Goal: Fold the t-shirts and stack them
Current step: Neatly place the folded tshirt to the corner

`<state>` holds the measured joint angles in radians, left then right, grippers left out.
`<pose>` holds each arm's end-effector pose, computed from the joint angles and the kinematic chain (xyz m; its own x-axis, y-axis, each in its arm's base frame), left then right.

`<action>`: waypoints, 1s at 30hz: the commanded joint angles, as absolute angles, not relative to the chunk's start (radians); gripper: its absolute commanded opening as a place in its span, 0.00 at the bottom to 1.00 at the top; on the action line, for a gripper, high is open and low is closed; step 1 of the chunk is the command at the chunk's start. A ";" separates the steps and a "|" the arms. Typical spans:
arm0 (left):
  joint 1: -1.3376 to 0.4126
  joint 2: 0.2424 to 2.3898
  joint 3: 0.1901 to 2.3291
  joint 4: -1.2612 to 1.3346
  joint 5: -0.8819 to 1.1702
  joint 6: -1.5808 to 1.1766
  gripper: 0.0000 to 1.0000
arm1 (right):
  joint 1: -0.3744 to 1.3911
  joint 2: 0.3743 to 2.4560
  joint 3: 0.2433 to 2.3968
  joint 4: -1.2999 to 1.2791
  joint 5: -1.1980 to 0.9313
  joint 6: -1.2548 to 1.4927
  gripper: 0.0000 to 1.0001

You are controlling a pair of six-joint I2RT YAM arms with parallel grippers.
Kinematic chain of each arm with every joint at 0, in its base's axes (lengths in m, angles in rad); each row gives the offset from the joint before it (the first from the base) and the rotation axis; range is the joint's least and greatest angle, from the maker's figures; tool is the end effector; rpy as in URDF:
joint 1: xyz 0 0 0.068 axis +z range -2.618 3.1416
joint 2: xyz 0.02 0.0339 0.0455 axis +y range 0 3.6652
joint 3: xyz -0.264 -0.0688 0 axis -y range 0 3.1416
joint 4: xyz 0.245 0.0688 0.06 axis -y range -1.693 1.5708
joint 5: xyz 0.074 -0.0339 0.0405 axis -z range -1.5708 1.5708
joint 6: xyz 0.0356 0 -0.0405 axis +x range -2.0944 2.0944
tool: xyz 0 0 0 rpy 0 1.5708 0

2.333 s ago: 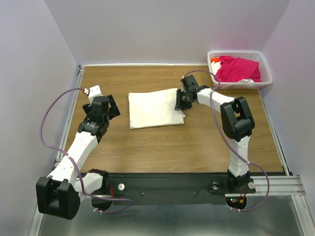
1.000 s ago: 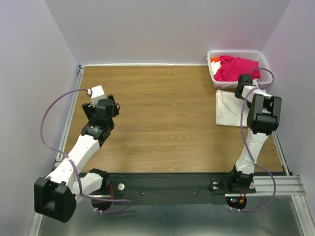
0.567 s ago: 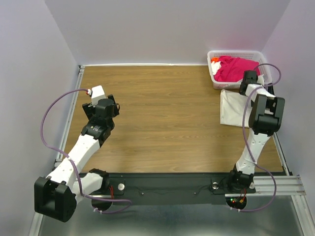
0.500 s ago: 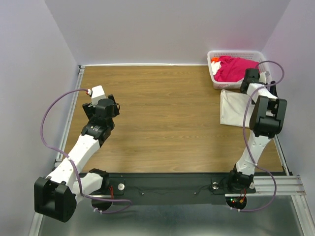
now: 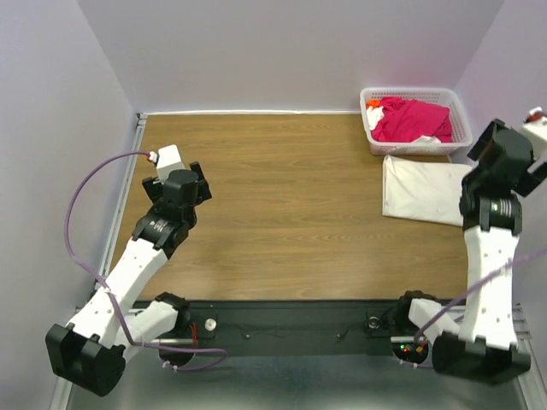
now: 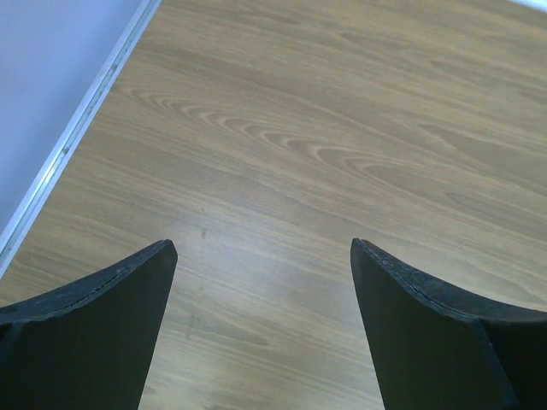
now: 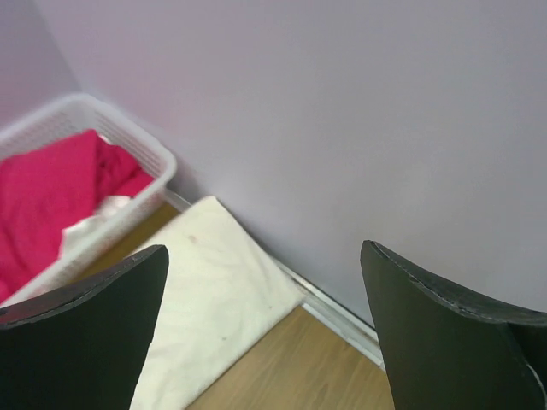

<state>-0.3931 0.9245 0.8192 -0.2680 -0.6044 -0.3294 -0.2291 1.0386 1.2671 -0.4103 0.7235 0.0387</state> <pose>0.1991 -0.0607 0.3205 -0.2626 -0.1792 -0.9481 -0.2732 0.9562 -0.1051 0.1993 -0.0707 0.4367 -0.1448 0.0636 -0.9874 0.8105 0.5800 -0.0815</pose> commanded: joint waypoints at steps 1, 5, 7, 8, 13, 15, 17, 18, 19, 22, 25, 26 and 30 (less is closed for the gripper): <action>-0.405 0.870 0.939 -0.412 -0.621 -0.370 0.95 | -0.230 0.855 1.158 -0.457 0.545 0.133 1.00; -0.405 0.769 0.989 -0.448 -0.655 -0.359 0.96 | -0.226 0.629 1.083 -0.457 0.473 0.156 1.00; -0.403 0.715 0.970 -0.410 -0.686 -0.328 0.96 | -0.212 0.537 1.063 -0.459 0.451 0.164 1.00; -0.403 0.657 0.950 -0.404 -0.704 -0.322 0.97 | -0.184 0.523 1.080 -0.494 0.449 0.173 1.00; -0.403 0.445 0.867 -0.368 -0.752 -0.353 0.98 | -0.129 0.431 1.109 -0.586 0.405 0.201 1.00; -0.403 0.385 0.821 -0.353 -0.767 -0.359 0.99 | -0.103 0.370 1.103 -0.604 0.397 0.195 1.00; -0.403 0.306 0.786 -0.351 -0.787 -0.395 0.98 | -0.074 0.336 1.104 -0.629 0.394 0.187 1.00; -0.405 0.258 0.773 -0.350 -0.788 -0.411 0.98 | -0.065 0.328 1.106 -0.635 0.385 0.170 1.00; -0.405 0.258 0.762 -0.348 -0.788 -0.425 0.98 | -0.055 0.318 1.108 -0.638 0.377 0.160 1.00; -0.405 0.195 0.738 -0.354 -0.758 -0.452 0.99 | -0.026 0.285 1.092 -0.641 0.370 0.161 1.00; -0.405 0.173 0.741 -0.399 -0.745 -0.480 0.98 | -0.008 0.259 1.068 -0.643 0.347 0.169 1.00; -0.403 0.172 0.745 -0.411 -0.749 -0.491 0.98 | -0.005 0.255 1.063 -0.643 0.333 0.173 1.00; -0.403 0.176 0.747 -0.456 -0.739 -0.525 0.98 | -0.002 0.241 1.066 -0.649 0.292 0.195 1.00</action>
<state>-0.4042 0.1783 0.7452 -0.4297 -0.7357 -0.4767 -0.0113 0.2550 1.0618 -0.6521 0.3435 0.1822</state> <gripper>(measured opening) 0.985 0.999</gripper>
